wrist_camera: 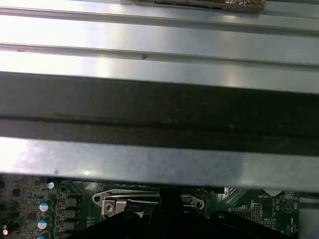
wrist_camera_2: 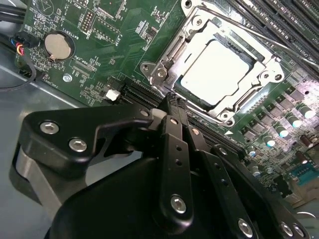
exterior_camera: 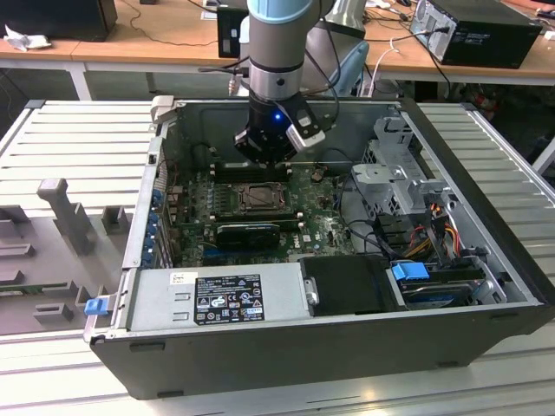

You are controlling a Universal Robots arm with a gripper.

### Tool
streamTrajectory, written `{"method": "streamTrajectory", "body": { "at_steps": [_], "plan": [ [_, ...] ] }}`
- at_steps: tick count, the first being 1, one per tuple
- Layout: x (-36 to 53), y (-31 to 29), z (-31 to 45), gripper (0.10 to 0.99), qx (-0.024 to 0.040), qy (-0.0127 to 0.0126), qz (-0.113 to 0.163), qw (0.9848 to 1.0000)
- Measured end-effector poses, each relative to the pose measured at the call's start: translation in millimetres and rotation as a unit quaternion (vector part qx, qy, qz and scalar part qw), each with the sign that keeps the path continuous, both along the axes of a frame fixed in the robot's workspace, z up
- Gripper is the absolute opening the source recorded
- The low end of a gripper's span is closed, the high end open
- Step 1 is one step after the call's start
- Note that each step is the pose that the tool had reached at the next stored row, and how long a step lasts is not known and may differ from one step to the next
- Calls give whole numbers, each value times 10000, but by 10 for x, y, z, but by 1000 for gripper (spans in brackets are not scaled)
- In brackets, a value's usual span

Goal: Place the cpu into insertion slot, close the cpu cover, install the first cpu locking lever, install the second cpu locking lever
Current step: 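Install the second cpu locking lever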

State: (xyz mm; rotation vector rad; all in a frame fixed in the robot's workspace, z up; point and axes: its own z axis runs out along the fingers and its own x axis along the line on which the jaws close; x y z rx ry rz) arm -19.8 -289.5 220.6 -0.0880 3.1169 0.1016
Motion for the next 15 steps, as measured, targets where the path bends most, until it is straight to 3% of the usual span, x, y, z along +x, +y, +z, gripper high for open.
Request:
{"method": "streamTrajectory", "body": {
  "at_steps": [13,15],
  "plan": [
    [2,-117,0,106,0,0,-1,10000],
    [2,-122,31,106,0,0,0,10000]
  ]
}}
